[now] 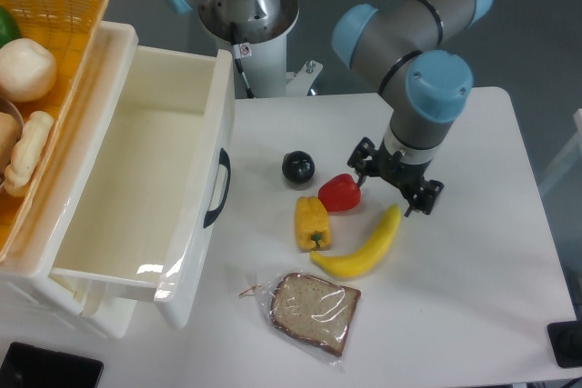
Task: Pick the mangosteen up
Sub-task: 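Move the gripper from beside the red pepper toward the dark mangosteen, then lower the open gripper down over the mangosteen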
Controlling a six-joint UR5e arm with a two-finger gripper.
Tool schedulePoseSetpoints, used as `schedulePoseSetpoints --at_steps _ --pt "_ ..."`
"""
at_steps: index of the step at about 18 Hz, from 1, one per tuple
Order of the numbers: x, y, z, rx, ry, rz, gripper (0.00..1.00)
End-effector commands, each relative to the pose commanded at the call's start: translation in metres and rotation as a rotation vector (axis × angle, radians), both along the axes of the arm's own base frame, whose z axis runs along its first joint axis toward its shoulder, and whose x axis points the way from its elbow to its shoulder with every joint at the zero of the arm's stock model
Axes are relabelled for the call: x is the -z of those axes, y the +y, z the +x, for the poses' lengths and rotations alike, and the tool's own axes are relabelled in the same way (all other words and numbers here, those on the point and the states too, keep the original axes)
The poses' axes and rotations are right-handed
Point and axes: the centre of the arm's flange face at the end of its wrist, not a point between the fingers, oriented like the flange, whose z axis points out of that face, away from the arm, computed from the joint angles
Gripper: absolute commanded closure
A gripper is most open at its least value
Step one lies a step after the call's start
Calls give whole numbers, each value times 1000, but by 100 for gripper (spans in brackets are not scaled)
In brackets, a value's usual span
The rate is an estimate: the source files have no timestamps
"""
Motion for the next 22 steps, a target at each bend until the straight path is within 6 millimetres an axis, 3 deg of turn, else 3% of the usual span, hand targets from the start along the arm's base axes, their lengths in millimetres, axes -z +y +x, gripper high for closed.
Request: schedulePoseSetpoints --at_steps 12,15,22 --pt "10 15 17 -29 -29 -4 0" --pt "10 12 32 -10 -34 -13 0" --pt "5 35 86 227 -23 -101 1"
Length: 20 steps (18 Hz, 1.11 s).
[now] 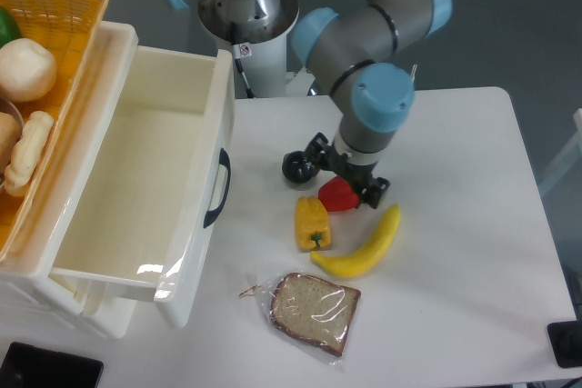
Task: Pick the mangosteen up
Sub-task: 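Lower the open gripper down over the mangosteen, then close the gripper around the mangosteen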
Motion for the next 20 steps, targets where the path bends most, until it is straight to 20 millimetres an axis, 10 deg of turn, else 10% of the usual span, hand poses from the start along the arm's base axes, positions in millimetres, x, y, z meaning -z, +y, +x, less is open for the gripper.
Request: schedulePoseSetpoints --at_steps 20 --pt "42 -14 35 536 -83 -84 6"
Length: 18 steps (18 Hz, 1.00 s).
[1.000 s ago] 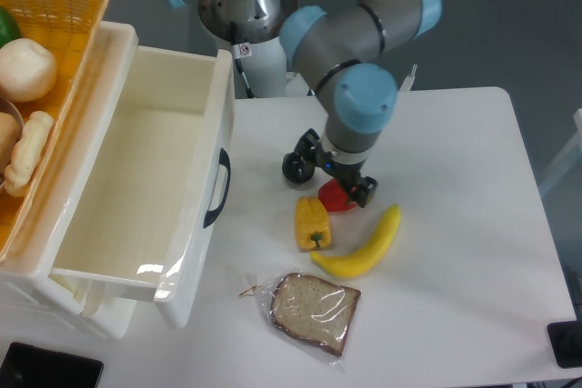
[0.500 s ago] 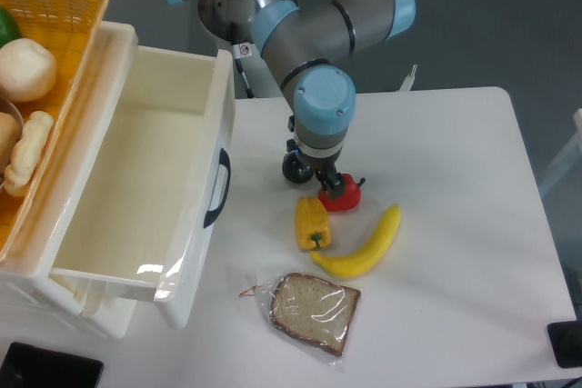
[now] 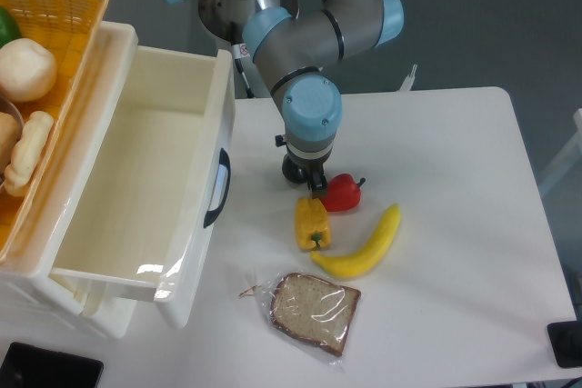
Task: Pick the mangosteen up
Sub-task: 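Close the gripper around the mangosteen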
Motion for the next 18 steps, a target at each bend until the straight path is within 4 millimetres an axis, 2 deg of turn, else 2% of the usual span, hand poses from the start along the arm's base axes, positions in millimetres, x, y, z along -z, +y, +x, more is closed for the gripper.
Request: schedulePoseSetpoints --at_steps 5,11,18 --pt "10 -1 3 4 -13 -9 6" --pt "31 -11 14 11 5 -20 6" --pt "42 -5 19 17 9 -35 7"
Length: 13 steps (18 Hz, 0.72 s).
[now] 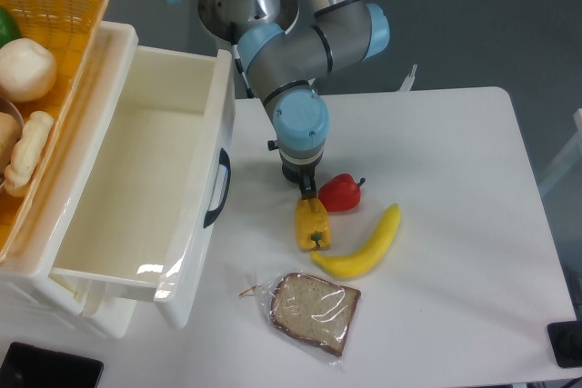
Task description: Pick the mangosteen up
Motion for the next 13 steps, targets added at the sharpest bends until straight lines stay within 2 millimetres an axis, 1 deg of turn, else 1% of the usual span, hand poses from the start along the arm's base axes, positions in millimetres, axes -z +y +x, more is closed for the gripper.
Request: schedulePoseSetpoints --at_steps 1,5,6,8,9,11,12,13 --pt "0 1 -1 0 1 1 8" --pt "5 3 1 -7 -3 -7 29" --pt "5 3 2 -5 -2 -8 37" --pt "4 3 1 -6 1 -10 56" --pt "3 2 0 -6 1 -7 64" --pt "1 2 -3 -12 1 -1 76" --pt "0 2 -5 -14 1 3 79" --pt "-3 3 -7 -19 3 13 80"
